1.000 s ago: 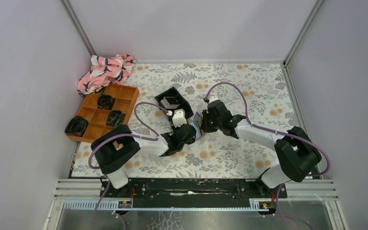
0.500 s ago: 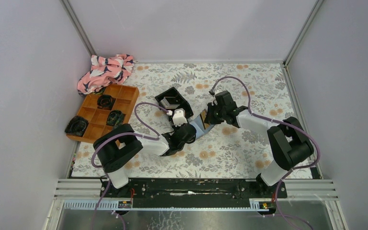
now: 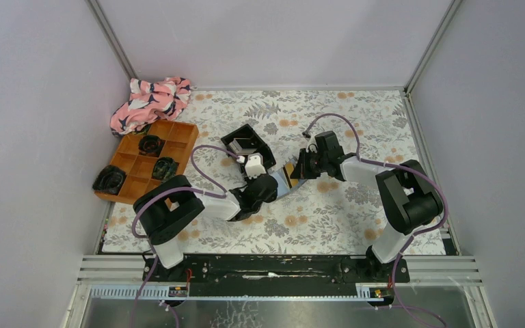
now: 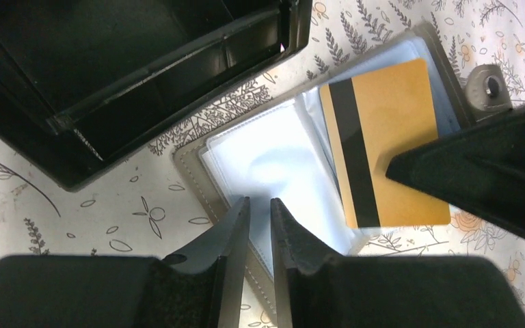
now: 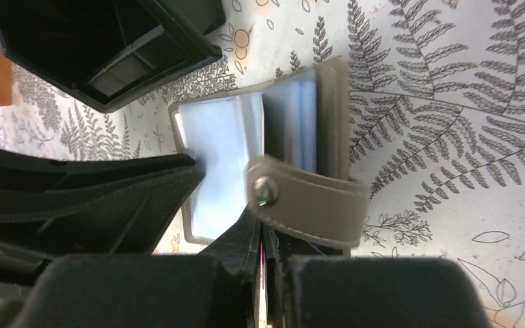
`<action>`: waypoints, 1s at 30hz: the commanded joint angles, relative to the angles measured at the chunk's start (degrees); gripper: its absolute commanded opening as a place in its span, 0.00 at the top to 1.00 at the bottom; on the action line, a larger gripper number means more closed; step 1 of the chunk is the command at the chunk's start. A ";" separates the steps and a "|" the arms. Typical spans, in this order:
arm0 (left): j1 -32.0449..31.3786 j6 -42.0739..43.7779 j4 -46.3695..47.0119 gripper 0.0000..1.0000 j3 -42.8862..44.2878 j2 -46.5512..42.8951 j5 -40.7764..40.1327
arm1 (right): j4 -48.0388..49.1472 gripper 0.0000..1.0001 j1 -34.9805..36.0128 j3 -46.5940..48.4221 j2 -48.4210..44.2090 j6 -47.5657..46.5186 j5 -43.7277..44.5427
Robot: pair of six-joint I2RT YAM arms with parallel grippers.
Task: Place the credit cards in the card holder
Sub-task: Open the card holder at the center of the board, then insert the credit card into the card holder.
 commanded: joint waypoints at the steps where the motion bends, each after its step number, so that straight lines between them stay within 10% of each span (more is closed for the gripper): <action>1: 1.97 2.91 -9.79 0.75 -2.78 5.03 0.86 | 4.22 1.00 -1.16 -1.94 1.25 2.26 -5.51; 30: 3.01 2.32 -10.70 0.75 -3.21 7.30 0.31 | 22.33 1.00 -2.47 -13.62 3.19 15.02 -10.38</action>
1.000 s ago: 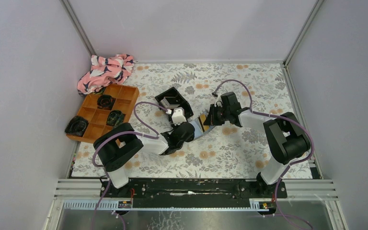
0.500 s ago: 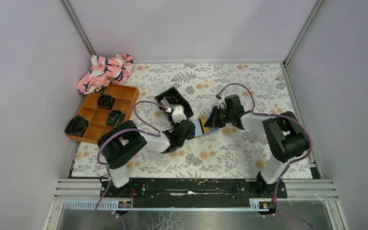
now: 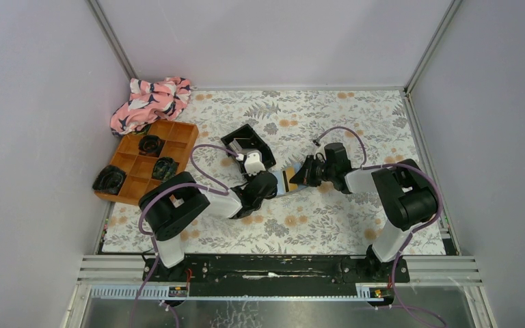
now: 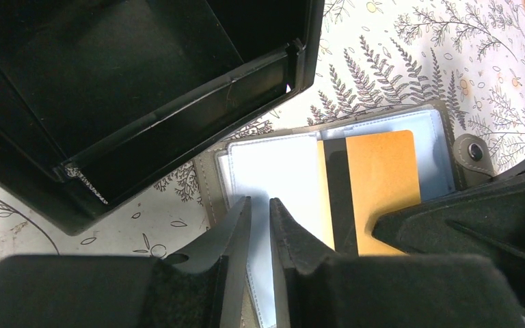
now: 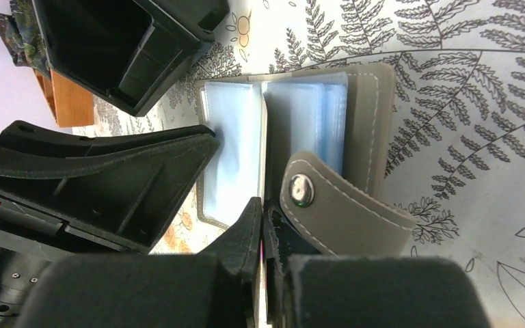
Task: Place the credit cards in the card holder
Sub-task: Insert the credit card into the card holder.
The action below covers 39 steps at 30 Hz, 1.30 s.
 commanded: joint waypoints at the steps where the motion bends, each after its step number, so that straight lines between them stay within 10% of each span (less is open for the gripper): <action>1: 1.15 1.50 -14.68 0.76 -4.25 4.29 1.32 | 1.12 1.00 0.71 -1.81 1.29 1.47 -1.64; 39: -0.64 -3.75 -26.22 0.78 -3.53 1.24 -2.71 | 12.99 1.00 0.85 -7.83 4.49 5.13 -4.01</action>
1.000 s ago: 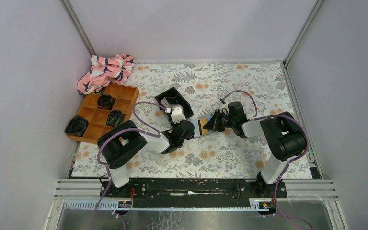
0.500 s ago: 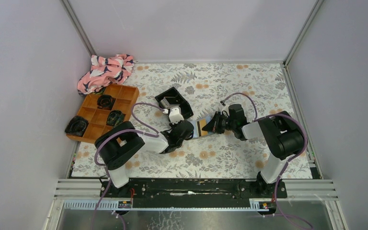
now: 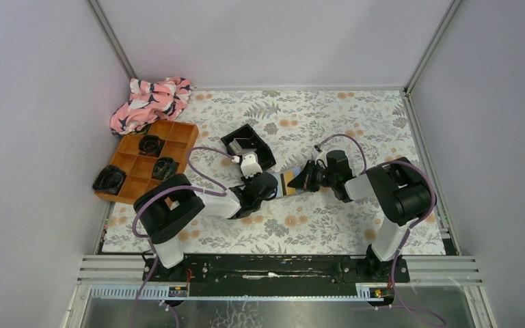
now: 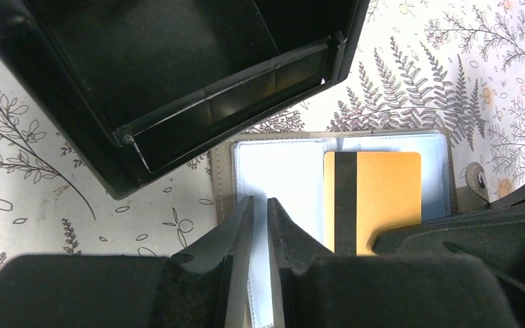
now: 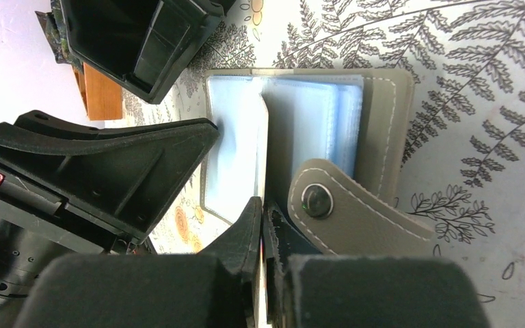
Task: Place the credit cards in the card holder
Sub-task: Insert the credit card into the card holder.
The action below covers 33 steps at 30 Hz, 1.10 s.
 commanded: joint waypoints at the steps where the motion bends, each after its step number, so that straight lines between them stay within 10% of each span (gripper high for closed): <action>1: -0.05 1.65 -19.15 0.78 -3.76 3.75 -0.38 | -1.34 1.00 0.79 -1.55 1.80 -0.75 -1.21; 33: -1.85 -1.38 -16.70 0.91 -5.32 10.90 1.30 | 7.53 1.00 5.78 -4.23 2.55 6.86 5.72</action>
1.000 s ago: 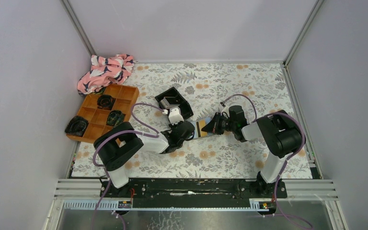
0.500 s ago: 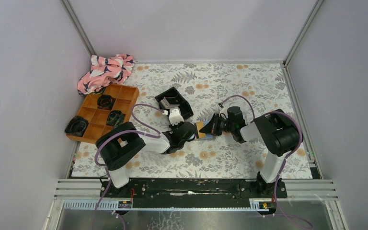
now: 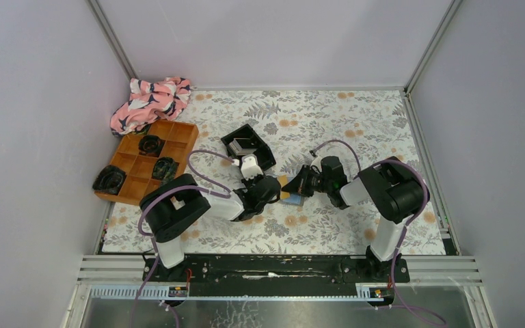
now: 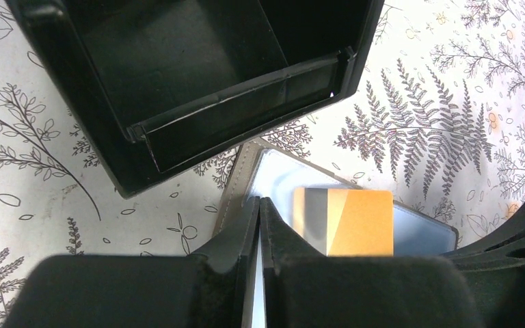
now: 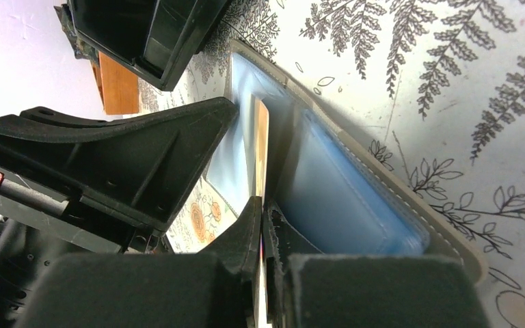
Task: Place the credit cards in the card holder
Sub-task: Insert the credit card into the card holder.
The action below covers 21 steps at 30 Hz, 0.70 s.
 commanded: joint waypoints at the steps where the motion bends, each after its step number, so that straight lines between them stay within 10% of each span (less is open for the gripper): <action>1: -0.26 0.55 -18.04 0.91 -5.15 7.82 6.68 | -0.42 1.00 1.73 -2.12 -0.31 0.93 5.21; 21: -2.38 -2.58 -18.09 0.91 -7.60 6.43 7.68 | 4.54 1.00 2.32 -3.51 -1.20 6.25 11.46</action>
